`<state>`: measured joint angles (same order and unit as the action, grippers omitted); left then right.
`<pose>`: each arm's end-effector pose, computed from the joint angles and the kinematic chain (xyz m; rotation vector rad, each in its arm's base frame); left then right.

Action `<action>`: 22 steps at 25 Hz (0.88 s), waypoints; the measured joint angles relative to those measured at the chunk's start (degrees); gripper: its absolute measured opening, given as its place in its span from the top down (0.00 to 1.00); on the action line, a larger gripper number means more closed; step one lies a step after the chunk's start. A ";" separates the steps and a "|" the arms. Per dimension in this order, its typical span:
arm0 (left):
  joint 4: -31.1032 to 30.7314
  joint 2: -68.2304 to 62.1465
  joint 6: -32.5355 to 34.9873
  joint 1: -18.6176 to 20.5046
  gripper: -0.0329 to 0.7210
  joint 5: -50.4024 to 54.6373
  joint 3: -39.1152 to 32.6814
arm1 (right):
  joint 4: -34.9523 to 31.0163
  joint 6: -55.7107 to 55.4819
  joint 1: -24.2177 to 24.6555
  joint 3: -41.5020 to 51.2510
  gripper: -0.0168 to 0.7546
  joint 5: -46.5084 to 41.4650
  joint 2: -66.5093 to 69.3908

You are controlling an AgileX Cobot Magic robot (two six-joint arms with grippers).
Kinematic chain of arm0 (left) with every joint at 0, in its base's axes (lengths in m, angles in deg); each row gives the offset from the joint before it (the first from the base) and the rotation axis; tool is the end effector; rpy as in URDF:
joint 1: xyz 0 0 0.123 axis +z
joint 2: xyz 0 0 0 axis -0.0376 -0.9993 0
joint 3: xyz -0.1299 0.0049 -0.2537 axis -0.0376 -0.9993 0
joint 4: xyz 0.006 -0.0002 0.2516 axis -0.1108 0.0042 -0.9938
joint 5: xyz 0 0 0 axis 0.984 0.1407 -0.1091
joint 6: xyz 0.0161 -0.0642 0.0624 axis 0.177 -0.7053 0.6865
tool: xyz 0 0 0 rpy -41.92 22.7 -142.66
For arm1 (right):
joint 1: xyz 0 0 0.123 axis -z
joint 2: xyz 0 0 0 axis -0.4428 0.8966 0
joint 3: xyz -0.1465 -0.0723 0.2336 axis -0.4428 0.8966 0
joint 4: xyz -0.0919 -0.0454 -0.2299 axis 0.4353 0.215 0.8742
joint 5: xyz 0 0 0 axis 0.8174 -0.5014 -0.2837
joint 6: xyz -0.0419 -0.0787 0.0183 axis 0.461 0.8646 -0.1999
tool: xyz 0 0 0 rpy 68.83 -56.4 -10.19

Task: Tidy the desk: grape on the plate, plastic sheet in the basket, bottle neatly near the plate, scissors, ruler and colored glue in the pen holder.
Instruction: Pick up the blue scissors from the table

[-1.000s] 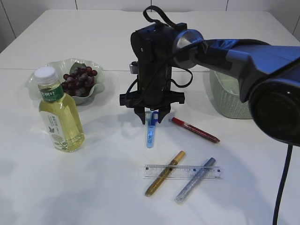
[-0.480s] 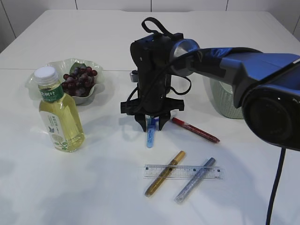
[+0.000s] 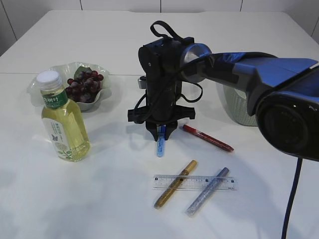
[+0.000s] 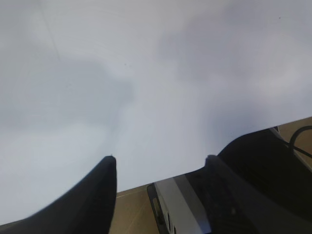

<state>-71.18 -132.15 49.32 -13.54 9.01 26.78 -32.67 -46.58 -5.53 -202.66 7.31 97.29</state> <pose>0.1535 -0.0545 0.2297 0.2919 2.8926 -0.2398 0.4362 0.2652 0.1271 -0.0282 3.0272 0.0149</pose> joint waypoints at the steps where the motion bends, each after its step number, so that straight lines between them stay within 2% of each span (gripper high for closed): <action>1: 0.00 0.00 0.00 0.00 0.41 0.00 0.00 | 0.00 0.00 0.00 0.00 0.69 0.03 0.00; 4: 0.00 0.00 0.00 0.00 0.41 -0.05 0.00 | 0.00 0.00 0.00 0.00 0.74 0.03 0.00; 22: 0.00 0.00 0.00 0.00 0.41 -0.14 0.00 | -1.17 2.90 0.24 -0.11 0.76 0.13 -0.60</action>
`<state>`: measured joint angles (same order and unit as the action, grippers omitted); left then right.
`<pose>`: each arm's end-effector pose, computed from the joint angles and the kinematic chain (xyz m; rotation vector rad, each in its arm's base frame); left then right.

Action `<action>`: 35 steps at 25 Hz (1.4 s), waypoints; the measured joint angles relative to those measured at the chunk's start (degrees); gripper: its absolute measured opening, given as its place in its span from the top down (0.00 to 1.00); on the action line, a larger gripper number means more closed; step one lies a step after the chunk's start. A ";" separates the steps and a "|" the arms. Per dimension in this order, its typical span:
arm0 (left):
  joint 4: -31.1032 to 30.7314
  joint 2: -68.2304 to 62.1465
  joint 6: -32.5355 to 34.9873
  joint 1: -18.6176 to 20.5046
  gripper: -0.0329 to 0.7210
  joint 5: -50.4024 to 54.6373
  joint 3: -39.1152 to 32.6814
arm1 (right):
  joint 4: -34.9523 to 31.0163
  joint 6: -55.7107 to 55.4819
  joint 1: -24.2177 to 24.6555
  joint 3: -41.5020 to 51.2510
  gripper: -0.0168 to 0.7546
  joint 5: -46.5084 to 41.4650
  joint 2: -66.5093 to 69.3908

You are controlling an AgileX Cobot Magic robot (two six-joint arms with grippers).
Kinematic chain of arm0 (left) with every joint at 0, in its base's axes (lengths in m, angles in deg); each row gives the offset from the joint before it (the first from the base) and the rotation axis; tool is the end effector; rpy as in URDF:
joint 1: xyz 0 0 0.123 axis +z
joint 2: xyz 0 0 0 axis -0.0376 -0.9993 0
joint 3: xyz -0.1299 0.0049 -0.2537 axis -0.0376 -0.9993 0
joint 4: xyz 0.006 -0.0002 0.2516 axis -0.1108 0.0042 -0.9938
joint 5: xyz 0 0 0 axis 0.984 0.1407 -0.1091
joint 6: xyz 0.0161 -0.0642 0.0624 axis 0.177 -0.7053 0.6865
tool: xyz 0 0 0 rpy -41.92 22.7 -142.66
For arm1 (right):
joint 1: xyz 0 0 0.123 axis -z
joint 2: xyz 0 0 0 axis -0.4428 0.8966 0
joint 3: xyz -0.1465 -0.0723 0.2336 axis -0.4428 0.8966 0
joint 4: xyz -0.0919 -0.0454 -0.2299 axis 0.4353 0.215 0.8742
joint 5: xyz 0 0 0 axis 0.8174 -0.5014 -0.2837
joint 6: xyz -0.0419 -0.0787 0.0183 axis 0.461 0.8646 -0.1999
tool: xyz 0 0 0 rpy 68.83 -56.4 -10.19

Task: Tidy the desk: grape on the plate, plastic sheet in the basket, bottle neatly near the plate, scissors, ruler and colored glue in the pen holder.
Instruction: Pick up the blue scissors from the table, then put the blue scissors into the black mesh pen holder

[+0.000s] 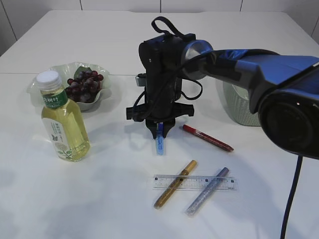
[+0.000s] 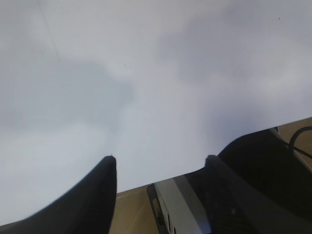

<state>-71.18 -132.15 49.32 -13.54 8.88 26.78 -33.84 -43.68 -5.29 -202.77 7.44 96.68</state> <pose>0.1537 -0.0546 0.2297 0.2914 2.8904 -0.2400 0.4367 0.2650 0.1330 -0.0892 3.0224 0.0470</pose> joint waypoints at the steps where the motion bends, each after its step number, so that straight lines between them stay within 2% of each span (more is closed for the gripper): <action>1: 0.00 0.00 0.00 0.00 0.41 0.00 0.00 | -0.26 0.48 0.12 0.00 0.76 0.00 -0.34; 12: 0.00 0.00 0.00 0.00 0.41 -0.04 0.00 | -5.88 10.82 3.52 0.00 0.76 -0.11 -7.68; 17: 0.00 0.00 0.00 0.00 0.41 -0.14 0.00 | -8.39 16.50 7.48 0.00 0.76 -0.23 -12.04; 27: 0.00 0.00 0.00 0.00 0.41 -0.13 0.00 | -23.10 31.66 20.14 -0.61 0.76 -0.59 -15.49; 30: 0.00 0.00 0.00 0.00 0.41 -0.13 0.00 | -28.87 37.92 21.74 -0.61 0.76 0.37 -15.49; 35: 0.00 0.00 0.00 0.00 0.41 0.98 0.00 | -35.86 48.44 22.21 -0.61 0.76 7.98 -15.49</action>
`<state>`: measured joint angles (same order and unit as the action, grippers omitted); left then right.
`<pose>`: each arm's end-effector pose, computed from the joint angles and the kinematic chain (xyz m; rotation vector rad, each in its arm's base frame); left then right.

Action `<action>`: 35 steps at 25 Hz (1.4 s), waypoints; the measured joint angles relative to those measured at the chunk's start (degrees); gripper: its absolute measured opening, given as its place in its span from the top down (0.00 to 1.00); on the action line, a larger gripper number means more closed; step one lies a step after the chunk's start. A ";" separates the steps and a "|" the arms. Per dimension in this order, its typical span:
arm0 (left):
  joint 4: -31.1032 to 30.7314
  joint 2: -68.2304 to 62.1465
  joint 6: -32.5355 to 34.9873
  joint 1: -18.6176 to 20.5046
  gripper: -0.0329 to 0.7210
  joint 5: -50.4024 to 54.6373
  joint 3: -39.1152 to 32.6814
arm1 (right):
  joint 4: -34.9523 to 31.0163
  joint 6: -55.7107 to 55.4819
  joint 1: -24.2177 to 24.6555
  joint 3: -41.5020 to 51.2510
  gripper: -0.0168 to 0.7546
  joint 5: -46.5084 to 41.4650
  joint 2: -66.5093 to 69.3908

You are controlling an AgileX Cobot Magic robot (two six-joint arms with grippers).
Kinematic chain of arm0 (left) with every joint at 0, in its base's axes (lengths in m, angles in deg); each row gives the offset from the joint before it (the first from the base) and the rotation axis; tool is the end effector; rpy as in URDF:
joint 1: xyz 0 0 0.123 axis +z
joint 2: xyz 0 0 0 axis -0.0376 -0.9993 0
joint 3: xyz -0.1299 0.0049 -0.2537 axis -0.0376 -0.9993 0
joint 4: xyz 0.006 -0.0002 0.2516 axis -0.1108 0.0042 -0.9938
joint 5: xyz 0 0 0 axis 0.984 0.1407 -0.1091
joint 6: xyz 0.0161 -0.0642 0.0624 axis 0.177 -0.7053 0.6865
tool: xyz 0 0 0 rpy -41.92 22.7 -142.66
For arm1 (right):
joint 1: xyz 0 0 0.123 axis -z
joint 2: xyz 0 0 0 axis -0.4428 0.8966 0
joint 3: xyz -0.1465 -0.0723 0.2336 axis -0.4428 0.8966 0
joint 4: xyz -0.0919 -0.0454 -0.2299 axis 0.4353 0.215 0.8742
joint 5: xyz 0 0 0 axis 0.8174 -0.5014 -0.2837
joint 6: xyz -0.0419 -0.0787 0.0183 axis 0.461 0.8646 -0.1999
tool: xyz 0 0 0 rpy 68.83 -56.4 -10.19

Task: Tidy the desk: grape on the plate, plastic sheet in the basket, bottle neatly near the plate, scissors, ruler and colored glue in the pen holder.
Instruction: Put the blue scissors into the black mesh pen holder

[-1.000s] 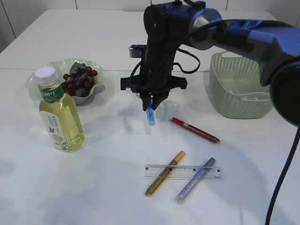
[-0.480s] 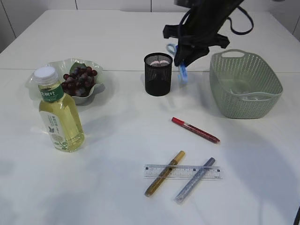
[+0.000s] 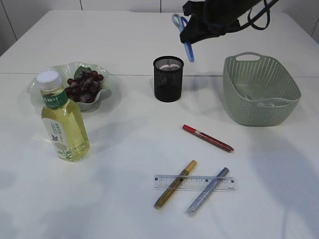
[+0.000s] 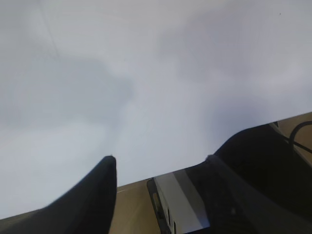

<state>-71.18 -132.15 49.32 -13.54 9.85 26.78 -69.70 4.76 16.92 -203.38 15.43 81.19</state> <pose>0.1522 -0.0543 0.2294 0.2949 2.9071 -0.2387 0.4867 0.1259 0.2914 -0.4600 2.4365 0.7008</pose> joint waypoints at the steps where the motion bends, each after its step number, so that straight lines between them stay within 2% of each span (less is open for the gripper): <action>1: 0.00 0.00 0.00 0.00 0.41 0.38 0.00 | -1.95 2.09 0.00 0.00 0.76 1.73 0.00; 7: 0.00 0.00 0.00 0.00 0.41 1.73 0.00 | -12.29 15.48 0.00 -0.14 0.76 11.89 1.35; 15: 0.00 0.00 0.00 0.00 0.41 2.31 0.00 | -27.70 38.78 0.00 -0.14 0.76 20.29 7.01; 24: 0.00 0.00 0.00 0.00 0.41 2.62 0.00 | -41.66 57.13 0.00 -0.14 0.76 22.80 13.56; 29: 0.00 0.00 0.00 0.00 0.41 2.62 0.00 | -45.13 61.67 0.00 -0.14 0.75 23.98 15.62; 35: 0.00 0.00 0.00 0.00 0.41 2.62 0.00 | -45.62 62.73 0.00 -0.14 0.72 24.09 16.27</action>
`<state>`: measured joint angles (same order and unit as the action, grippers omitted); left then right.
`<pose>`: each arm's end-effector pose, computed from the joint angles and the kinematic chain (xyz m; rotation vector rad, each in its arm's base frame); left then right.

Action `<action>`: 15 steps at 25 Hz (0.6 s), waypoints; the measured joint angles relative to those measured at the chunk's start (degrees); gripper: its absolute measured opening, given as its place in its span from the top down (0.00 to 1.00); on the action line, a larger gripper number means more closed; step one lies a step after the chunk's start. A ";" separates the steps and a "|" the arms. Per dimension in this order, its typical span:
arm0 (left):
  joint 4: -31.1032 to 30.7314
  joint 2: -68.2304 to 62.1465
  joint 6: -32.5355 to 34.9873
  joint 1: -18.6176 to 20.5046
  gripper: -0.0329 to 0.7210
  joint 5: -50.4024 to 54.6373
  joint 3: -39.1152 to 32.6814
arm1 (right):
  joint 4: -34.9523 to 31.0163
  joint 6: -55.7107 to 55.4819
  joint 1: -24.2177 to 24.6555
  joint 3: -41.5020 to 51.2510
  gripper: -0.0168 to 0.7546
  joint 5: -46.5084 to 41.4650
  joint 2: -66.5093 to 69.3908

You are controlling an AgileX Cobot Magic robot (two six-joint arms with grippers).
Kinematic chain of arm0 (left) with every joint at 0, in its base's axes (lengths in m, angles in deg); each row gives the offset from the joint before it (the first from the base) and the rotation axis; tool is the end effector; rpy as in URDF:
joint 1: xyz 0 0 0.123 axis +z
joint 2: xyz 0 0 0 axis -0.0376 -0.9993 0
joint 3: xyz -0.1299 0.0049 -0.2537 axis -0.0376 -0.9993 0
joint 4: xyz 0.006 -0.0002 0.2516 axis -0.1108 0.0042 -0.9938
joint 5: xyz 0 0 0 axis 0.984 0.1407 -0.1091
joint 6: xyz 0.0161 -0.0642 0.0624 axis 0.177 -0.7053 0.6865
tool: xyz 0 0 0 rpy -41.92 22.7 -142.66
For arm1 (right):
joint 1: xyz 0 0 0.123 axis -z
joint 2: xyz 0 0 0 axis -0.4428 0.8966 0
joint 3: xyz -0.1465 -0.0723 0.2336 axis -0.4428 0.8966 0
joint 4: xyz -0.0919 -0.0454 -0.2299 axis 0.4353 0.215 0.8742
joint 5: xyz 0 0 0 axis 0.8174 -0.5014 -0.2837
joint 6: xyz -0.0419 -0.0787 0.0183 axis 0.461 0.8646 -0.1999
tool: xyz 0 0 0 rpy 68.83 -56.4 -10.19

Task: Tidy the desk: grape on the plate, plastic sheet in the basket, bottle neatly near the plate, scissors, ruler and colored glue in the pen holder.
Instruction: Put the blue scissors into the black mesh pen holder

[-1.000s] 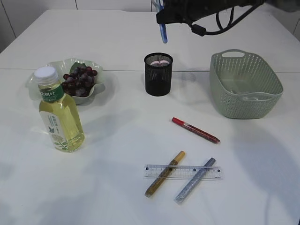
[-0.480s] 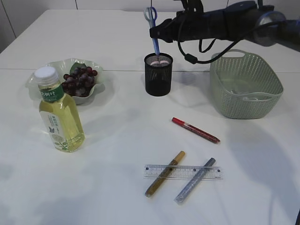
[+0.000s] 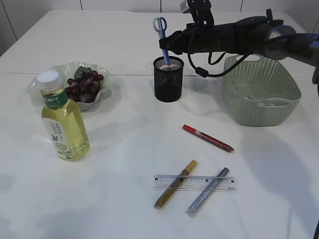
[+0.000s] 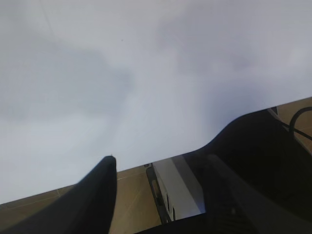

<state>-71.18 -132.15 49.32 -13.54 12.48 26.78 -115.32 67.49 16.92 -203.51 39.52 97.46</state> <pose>0.1482 -0.0535 0.2285 0.3043 2.9523 -0.2349 0.5528 0.1474 0.1937 -0.6747 1.7943 0.6752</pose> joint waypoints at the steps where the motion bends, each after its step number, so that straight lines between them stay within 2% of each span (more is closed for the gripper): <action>1: 0.00 0.00 0.00 0.00 0.41 0.00 0.00 | 0.00 0.00 0.00 0.00 0.72 0.00 0.08; 7: 0.00 0.00 0.00 0.00 0.41 0.00 0.00 | -0.08 0.13 0.00 0.00 0.64 -0.21 0.08; 15: 0.00 0.00 0.00 0.00 0.41 1.45 0.00 | 0.47 -1.91 0.00 0.00 0.62 -0.23 -0.37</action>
<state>-71.18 -132.15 49.32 -13.54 13.93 26.78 -114.85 65.58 16.92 -203.51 39.28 97.09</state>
